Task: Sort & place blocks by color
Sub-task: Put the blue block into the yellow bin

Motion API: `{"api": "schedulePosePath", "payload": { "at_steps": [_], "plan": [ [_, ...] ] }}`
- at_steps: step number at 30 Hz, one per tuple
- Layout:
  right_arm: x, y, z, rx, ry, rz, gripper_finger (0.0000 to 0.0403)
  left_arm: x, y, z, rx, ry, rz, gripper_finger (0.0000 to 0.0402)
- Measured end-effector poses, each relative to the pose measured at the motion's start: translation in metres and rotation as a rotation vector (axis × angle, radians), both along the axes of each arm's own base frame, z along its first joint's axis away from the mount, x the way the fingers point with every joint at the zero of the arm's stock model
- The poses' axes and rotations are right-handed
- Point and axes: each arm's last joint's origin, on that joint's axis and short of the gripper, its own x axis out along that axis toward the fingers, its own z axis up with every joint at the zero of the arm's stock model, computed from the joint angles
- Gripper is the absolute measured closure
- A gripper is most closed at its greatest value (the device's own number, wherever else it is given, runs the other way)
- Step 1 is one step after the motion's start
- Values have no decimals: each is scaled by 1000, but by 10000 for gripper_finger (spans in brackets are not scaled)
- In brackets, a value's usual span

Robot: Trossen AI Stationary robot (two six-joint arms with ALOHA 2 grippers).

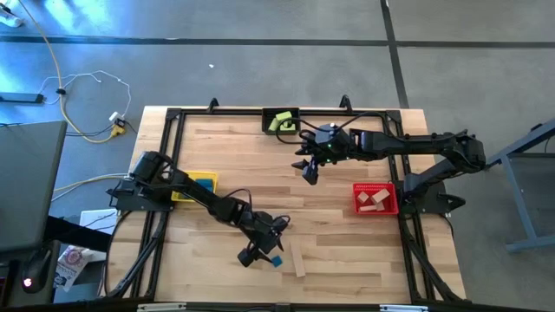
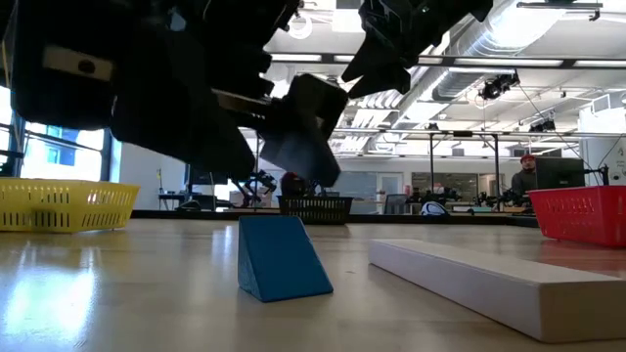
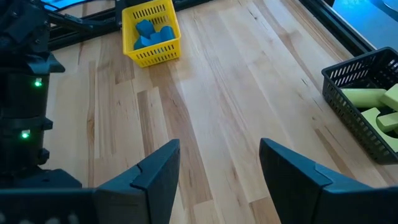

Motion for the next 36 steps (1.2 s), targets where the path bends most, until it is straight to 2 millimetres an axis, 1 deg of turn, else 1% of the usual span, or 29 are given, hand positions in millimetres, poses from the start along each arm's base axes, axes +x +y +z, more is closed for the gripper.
{"api": "schedulePosePath", "payload": {
  "at_steps": [4, 13, 18, 22, 25, 30, 34, 36],
  "plan": [
    [0, 0, 0, 1, 5, 0, 197, 1, -2, -7, 3, 10, -6, 174],
    [0, 0, -1, 1, 8, 0, 197, 1, -5, -5, 8, -16, -21, 174],
    [0, 0, -1, 1, 8, 0, 197, 3, -5, -14, 1, -1, -24, 174],
    [0, 0, -1, 2, 8, -1, 197, 4, -7, -28, -33, 31, -29, 174],
    [0, 0, -1, 3, 8, -2, 197, 8, -8, -30, -66, -8, -51, 174],
    [0, 0, -1, 4, 10, -2, 197, 10, -8, -38, -93, -13, -70, 174],
    [0, 0, -1, 4, 11, -2, 197, 11, -5, -49, -120, 17, -59, 174],
    [0, 0, -1, 4, 11, -2, 197, 13, -4, -49, -125, -8, -57, 174]
  ]
}}
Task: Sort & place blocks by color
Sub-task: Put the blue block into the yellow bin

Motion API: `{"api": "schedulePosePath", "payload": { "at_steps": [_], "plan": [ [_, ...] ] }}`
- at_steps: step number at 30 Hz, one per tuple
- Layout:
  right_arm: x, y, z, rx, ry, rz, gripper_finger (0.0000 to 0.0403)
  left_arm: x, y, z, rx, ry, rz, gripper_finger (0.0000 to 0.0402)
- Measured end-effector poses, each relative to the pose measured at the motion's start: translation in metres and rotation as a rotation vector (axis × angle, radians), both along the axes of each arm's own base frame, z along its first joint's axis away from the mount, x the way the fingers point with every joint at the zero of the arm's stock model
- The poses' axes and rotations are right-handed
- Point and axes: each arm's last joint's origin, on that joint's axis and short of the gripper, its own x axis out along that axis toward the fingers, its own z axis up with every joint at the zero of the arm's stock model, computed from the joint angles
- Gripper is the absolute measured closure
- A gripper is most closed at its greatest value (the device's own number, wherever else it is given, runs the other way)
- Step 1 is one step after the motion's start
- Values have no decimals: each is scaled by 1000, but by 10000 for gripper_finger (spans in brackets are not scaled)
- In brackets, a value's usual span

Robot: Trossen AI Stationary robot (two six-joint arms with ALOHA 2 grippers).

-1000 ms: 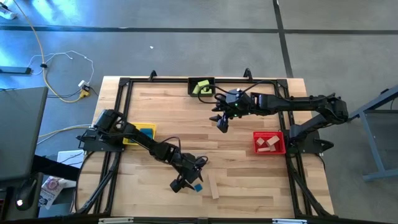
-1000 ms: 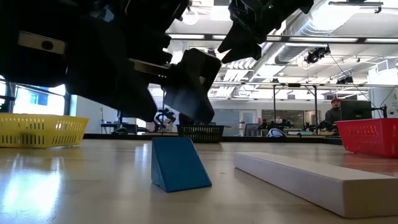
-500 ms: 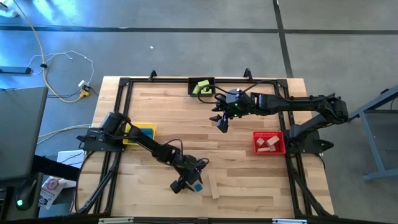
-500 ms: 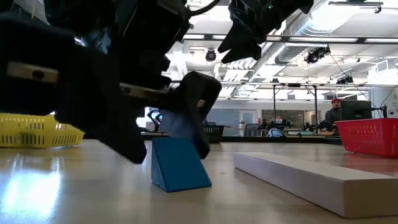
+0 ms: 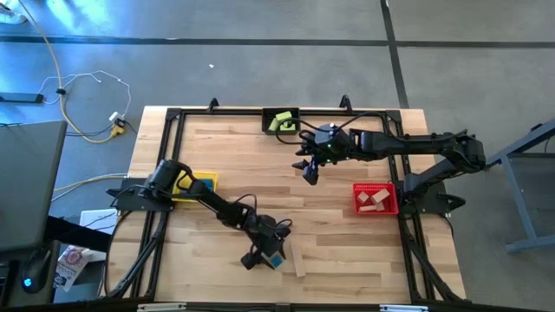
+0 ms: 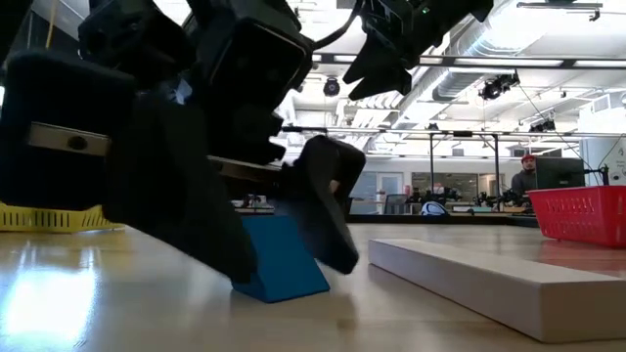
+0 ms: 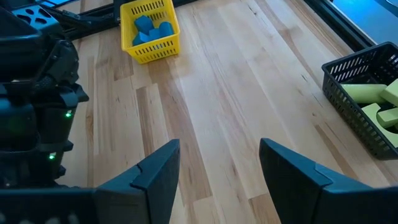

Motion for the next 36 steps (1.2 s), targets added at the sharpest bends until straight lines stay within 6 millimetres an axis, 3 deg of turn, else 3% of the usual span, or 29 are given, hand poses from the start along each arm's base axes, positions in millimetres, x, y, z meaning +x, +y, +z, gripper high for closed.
{"api": "schedulePosePath", "payload": {
  "at_steps": [7, 18, 27, 36],
  "plan": [
    [0, 0, 0, 1, 4, 0, 197, 1, 0, 0, 1, -29, -5, 197],
    [0, 0, -1, -1, 7, 2, 197, 0, 0, -2, -18, 27, 19, 296],
    [-2, 5, -3, 32, 42, -4, 197, -1, 10, 4, -25, 88, 77, 296],
    [0, 30, -4, -9, 57, 30, 197, -18, 19, 41, 177, 170, 218, 296]
  ]
}}
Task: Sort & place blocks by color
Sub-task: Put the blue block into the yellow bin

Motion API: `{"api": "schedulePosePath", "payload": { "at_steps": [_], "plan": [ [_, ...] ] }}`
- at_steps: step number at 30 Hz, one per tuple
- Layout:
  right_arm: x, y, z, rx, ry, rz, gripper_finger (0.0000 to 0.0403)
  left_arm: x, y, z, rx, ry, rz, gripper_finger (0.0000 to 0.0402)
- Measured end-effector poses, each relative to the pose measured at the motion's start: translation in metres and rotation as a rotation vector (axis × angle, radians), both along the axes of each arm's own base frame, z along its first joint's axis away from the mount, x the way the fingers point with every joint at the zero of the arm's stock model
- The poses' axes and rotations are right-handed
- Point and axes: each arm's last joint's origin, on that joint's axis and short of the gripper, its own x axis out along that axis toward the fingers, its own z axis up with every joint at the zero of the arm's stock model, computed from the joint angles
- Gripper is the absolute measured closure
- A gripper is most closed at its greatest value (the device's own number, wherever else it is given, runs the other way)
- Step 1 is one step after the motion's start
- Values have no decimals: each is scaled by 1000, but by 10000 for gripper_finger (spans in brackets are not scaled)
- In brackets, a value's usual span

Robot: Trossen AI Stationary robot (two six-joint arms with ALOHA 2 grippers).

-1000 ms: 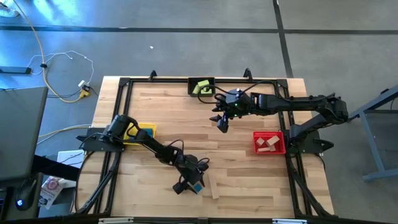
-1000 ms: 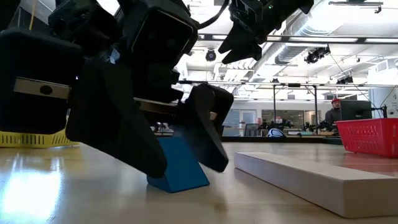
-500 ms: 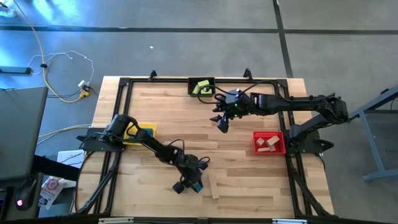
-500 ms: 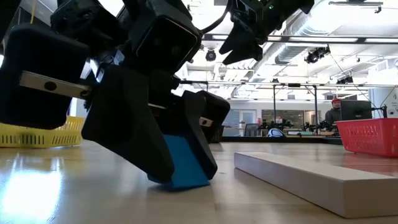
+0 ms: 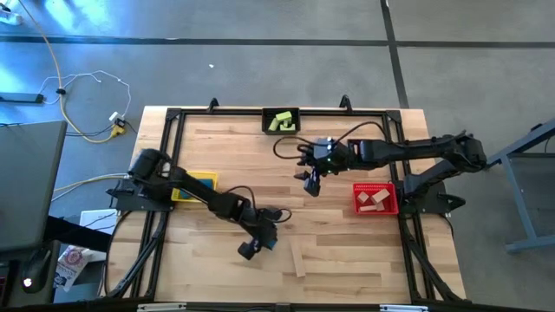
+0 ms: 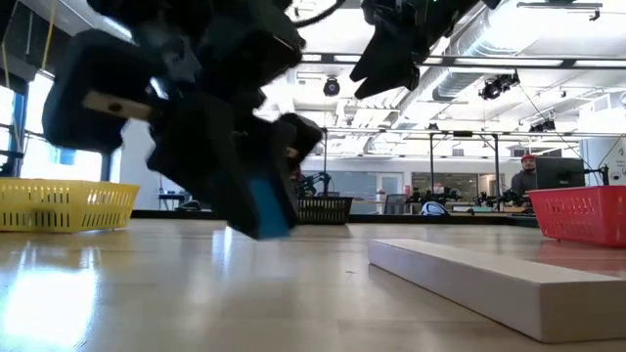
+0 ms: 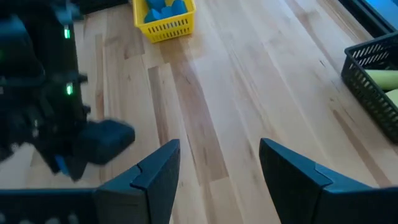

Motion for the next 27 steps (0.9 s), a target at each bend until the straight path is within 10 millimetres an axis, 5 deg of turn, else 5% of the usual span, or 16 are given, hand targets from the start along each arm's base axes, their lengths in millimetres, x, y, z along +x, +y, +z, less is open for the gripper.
{"api": "schedulePosePath", "payload": {
  "at_steps": [7, 27],
  "plan": [
    [0, 20, 0, -26, 2, 25, 197, -25, 2, 30, 117, 44, 57, 296],
    [-4, 69, 1, -43, -33, 0, 197, -163, 41, 79, 290, 54, 643, 296]
  ]
}}
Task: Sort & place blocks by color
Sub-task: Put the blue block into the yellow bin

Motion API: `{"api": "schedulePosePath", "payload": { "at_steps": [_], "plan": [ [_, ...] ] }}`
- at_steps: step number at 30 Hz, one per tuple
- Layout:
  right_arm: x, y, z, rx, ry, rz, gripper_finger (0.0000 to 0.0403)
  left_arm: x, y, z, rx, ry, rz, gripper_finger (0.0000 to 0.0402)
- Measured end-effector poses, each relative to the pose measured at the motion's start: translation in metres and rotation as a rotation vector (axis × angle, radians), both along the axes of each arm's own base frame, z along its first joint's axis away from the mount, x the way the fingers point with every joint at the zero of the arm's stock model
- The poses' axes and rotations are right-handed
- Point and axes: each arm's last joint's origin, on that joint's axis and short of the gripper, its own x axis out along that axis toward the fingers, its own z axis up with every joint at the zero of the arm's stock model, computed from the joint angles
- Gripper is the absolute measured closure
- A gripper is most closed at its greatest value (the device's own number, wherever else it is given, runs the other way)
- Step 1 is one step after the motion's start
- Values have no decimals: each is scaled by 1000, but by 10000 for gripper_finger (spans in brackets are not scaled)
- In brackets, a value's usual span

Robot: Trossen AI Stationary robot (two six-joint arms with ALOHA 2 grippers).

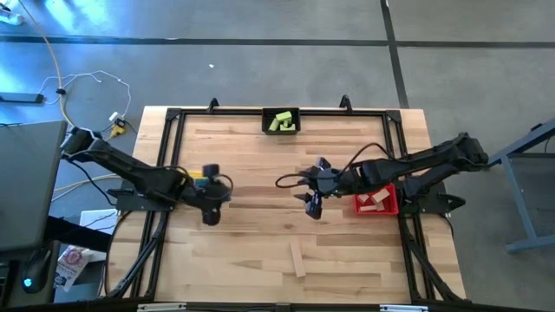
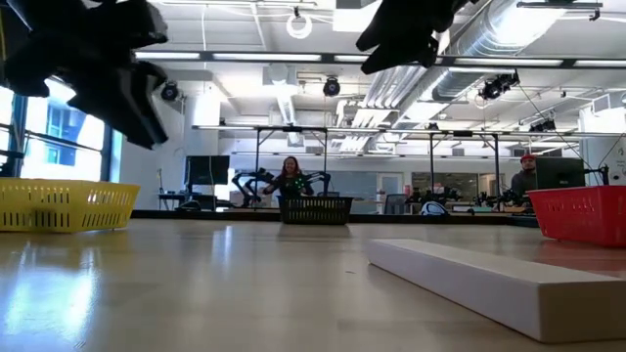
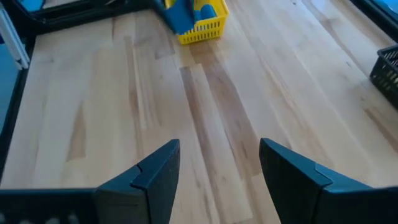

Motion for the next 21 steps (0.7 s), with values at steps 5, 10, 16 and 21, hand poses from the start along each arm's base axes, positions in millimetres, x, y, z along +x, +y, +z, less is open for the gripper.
{"api": "schedulePosePath", "payload": {
  "at_steps": [5, 10, 16, 21],
  "plan": [
    [-2, 10, 0, -2, -4, -2, 197, -24, 9, 4, 23, 58, 172, 294],
    [-3, 15, 0, -4, -2, 16, 197, -32, 12, 1, 24, 85, 298, 290],
    [-4, 18, 0, -1, -2, 23, 197, -35, 17, -2, -20, 100, 421, 290],
    [-4, 18, -1, 3, 5, 20, 197, -43, 24, -7, -163, 159, 605, 289]
  ]
}}
